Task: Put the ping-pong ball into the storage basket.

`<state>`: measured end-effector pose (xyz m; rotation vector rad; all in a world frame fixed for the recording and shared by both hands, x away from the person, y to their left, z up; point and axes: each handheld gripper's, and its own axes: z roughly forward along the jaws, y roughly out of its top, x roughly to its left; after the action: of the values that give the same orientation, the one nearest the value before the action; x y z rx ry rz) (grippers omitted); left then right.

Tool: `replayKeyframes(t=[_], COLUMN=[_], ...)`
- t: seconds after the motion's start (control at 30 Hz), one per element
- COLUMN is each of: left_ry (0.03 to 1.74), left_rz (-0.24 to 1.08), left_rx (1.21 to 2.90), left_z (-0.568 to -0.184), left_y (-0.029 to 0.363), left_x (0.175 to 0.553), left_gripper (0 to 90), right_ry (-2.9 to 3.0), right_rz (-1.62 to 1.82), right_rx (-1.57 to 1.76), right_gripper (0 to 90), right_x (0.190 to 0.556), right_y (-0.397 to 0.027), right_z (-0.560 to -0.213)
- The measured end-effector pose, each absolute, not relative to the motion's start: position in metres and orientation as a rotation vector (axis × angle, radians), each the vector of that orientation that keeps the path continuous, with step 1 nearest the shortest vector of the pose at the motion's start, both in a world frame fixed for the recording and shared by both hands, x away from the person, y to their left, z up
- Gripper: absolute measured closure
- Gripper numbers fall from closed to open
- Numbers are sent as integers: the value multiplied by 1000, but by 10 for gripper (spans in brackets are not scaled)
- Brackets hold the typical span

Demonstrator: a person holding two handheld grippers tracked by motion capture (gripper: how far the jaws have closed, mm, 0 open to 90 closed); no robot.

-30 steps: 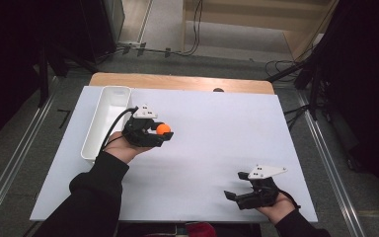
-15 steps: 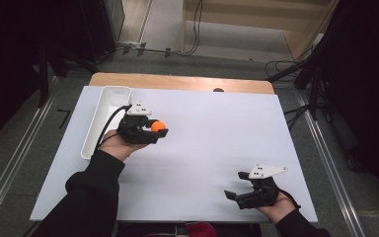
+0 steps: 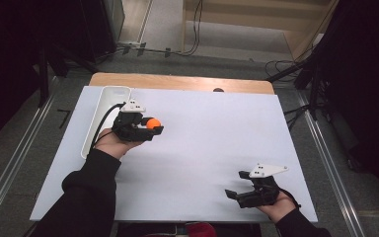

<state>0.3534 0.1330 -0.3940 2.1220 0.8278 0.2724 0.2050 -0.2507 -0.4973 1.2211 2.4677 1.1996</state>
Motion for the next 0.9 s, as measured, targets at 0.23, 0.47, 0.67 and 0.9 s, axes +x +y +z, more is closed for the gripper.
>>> replayKeyframes(t=[0.23,0.47,0.67,0.9], left_ry=[854,879,898,930], left_rz=[282,289,297,312], left_rx=[2114,2106,2110,2107], left_z=[-392,-391,-392,-392], left_y=[141,149,154,163], left_x=[357,361,363,366], left_gripper=[501,502,502,502], right_ry=[2460,2462,2463,2462], right_rz=[1200,1198,1203,1197], right_rx=[1218,1217,1216,1221], right_gripper=[122,122,121,122], right_x=[205,205,206,205], right_y=[-251,-252,-252,-252], right_z=[-497,-497,-498,-497])
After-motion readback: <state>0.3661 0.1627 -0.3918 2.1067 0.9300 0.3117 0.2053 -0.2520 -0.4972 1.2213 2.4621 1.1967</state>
